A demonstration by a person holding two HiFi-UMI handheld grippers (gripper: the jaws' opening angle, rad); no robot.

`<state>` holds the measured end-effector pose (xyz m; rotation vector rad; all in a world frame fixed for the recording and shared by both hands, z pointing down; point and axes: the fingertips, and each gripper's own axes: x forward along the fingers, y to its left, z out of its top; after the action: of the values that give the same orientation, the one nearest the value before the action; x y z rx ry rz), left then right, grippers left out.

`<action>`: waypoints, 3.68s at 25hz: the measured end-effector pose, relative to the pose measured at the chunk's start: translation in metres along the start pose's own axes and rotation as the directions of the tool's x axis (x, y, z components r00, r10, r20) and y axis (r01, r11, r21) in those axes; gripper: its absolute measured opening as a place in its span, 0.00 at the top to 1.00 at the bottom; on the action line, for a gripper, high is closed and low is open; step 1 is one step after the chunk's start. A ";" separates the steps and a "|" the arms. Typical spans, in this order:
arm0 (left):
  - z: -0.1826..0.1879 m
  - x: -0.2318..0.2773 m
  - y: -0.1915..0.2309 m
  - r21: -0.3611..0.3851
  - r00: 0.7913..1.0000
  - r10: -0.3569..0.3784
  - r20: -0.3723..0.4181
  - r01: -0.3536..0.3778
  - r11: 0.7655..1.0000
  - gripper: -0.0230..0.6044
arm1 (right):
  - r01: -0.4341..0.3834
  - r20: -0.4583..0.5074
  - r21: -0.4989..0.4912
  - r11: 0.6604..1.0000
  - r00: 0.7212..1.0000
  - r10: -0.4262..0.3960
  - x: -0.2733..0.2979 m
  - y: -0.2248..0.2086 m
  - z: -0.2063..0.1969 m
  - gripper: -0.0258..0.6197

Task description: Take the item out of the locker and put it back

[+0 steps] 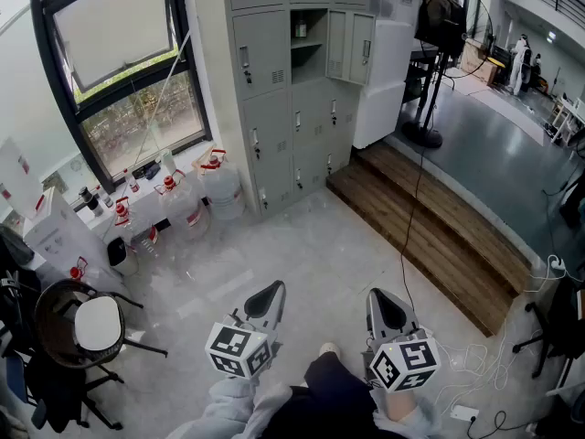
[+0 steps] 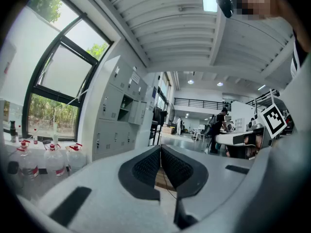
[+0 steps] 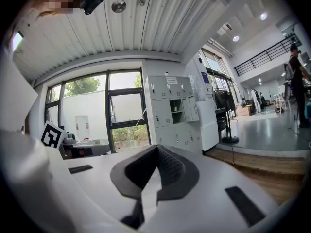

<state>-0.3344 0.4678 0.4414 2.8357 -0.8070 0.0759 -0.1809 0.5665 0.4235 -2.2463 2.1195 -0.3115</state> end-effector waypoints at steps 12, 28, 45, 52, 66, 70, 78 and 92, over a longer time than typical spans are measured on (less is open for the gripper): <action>-0.004 0.000 0.009 -0.012 1.000 0.002 -0.008 -0.002 1.000 0.95 | 0.042 -0.003 0.041 0.998 0.999 -0.042 0.004 -0.007 -0.007 0.96; 0.008 0.101 0.079 -0.016 0.999 0.031 -0.019 -0.032 0.999 0.95 | 0.025 -0.039 0.059 0.998 0.999 -0.022 0.127 -0.055 0.000 0.96; 0.049 0.304 0.174 -0.004 0.997 0.077 -0.005 -0.077 0.997 0.95 | -0.032 -0.026 0.078 0.996 0.999 0.034 0.340 -0.170 0.049 0.56; 0.042 0.332 0.184 -0.004 0.996 0.082 -0.039 -0.082 0.997 0.95 | -0.050 -0.061 0.112 0.992 0.996 0.057 0.373 -0.189 0.042 0.47; 0.035 0.405 0.211 -0.013 0.996 0.039 -0.076 -0.041 0.999 0.94 | -0.048 -0.092 0.163 0.985 0.994 0.064 0.423 -0.224 0.029 0.42; 0.048 0.443 0.235 -0.007 0.997 0.027 -0.068 -0.028 1.000 0.95 | -0.051 -0.081 0.154 0.987 0.995 0.064 0.463 -0.236 0.042 0.42; 0.105 0.545 0.306 0.020 1.000 0.016 -0.018 -0.016 1.000 0.95 | -0.036 -0.047 0.139 0.990 0.998 0.042 0.571 -0.272 0.091 0.42; 0.135 0.673 0.406 0.049 1.000 -0.023 -0.019 0.024 0.998 0.95 | -0.015 -0.026 0.161 0.987 0.999 0.020 0.729 -0.310 0.111 0.42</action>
<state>0.0240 -0.2451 0.4465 2.8860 -0.7782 0.1197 0.1783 -0.1483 0.4528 -2.1453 2.0447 -0.4964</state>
